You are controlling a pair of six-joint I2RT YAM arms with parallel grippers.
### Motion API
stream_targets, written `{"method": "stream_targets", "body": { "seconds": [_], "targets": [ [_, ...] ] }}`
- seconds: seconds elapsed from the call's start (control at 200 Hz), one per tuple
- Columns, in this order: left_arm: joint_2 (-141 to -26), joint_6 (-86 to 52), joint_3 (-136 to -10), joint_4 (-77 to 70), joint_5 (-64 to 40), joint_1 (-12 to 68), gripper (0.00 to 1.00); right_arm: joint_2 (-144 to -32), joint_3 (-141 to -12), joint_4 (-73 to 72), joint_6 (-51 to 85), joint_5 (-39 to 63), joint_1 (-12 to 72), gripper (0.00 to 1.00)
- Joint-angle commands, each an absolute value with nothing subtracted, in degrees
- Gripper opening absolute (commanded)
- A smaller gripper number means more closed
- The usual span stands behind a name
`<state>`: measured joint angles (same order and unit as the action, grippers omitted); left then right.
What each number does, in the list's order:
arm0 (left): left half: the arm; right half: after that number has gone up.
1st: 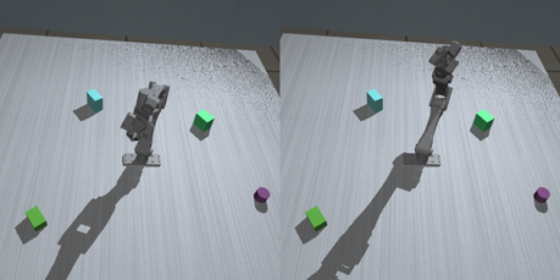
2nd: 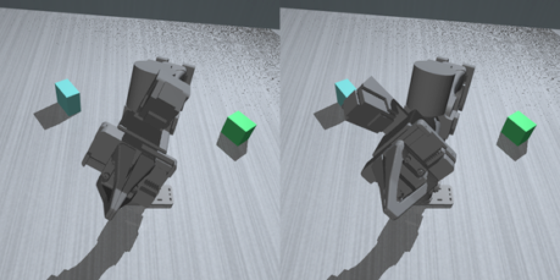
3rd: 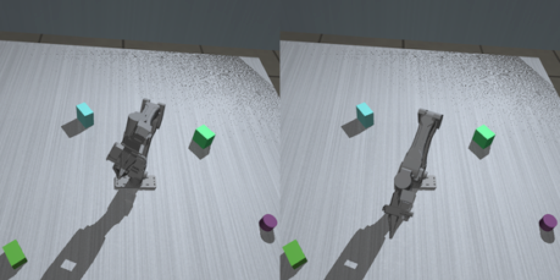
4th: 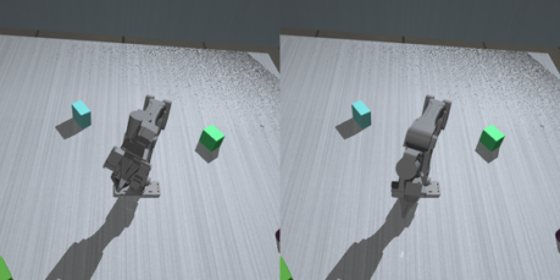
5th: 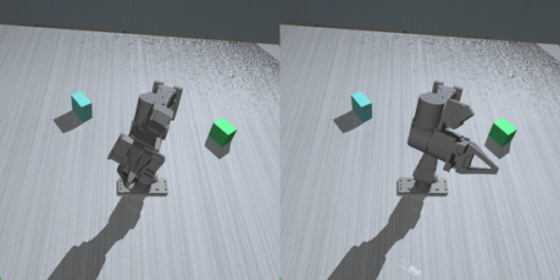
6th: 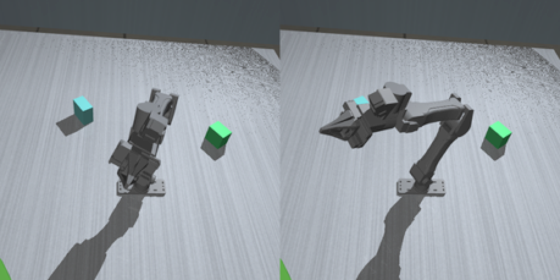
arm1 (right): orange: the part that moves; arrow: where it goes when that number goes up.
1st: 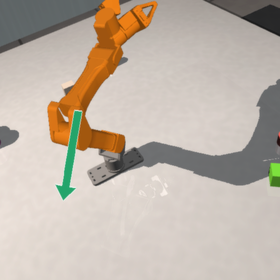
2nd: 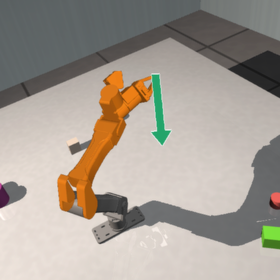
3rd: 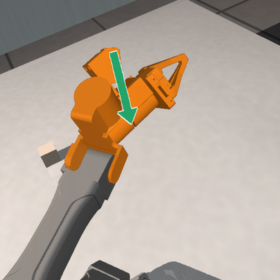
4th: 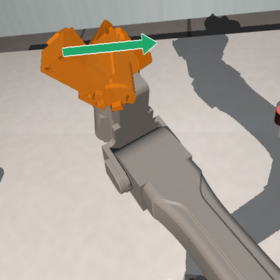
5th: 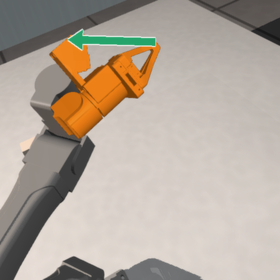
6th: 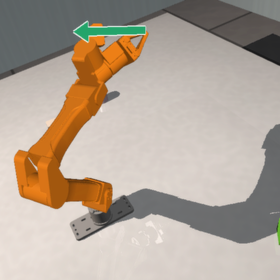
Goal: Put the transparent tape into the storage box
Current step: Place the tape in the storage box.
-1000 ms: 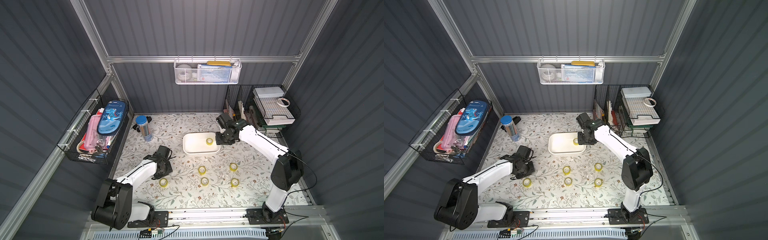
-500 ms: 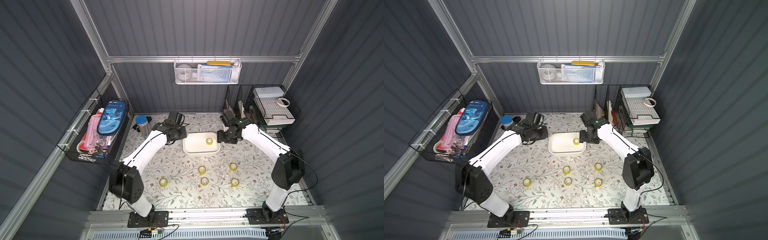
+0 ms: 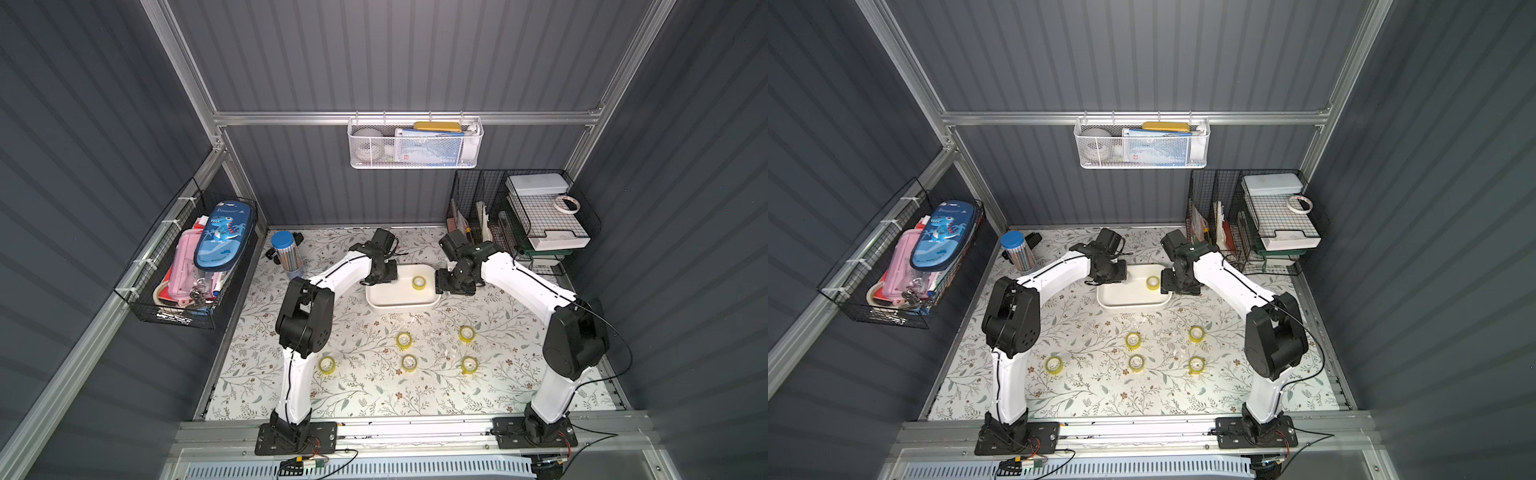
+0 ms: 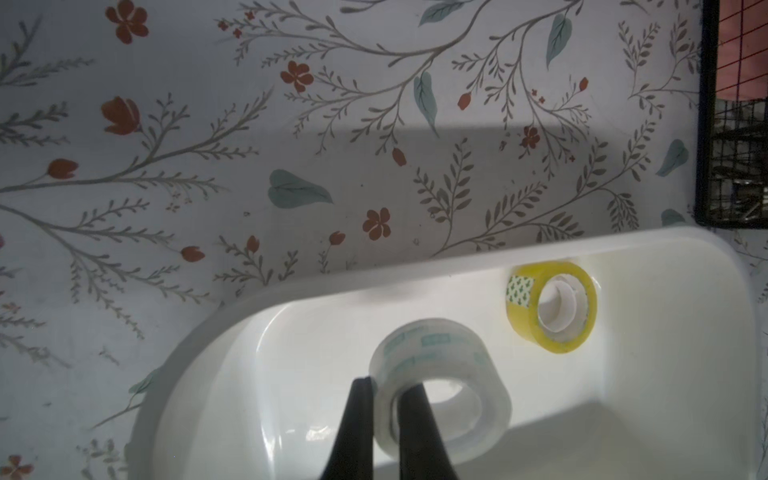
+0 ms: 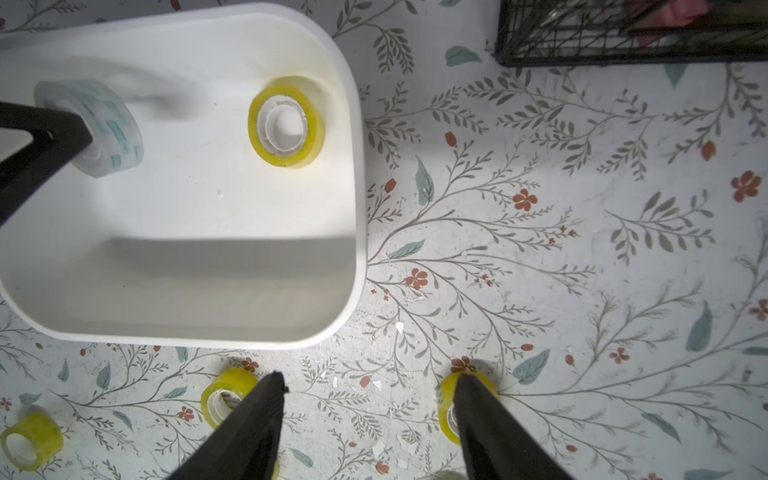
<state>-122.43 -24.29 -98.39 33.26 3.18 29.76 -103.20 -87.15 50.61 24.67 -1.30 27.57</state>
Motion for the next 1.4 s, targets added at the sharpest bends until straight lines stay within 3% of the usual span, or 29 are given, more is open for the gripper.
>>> {"method": "stream_targets", "body": {
  "seconds": [0.0,0.771,1.126,1.391],
  "targets": [
    [-125.06,-22.96,-100.97,32.43,2.26,30.65,0.0,-101.77,-85.94,50.89,24.44,-2.69,27.09,0.7],
    [-131.74,-24.24,-104.33,31.55,1.9,33.13,0.0,-98.78,-78.92,50.01,25.53,-2.98,25.31,0.7],
    [-131.01,-24.24,-103.36,30.35,1.84,33.38,0.3,-98.53,-78.04,49.78,25.58,-3.05,24.7,0.72],
    [-128.31,-24.11,-102.2,29.21,2.01,33.4,0.36,-97.74,-77.02,49.97,25.77,-2.87,23.36,0.72]
  ]
}}
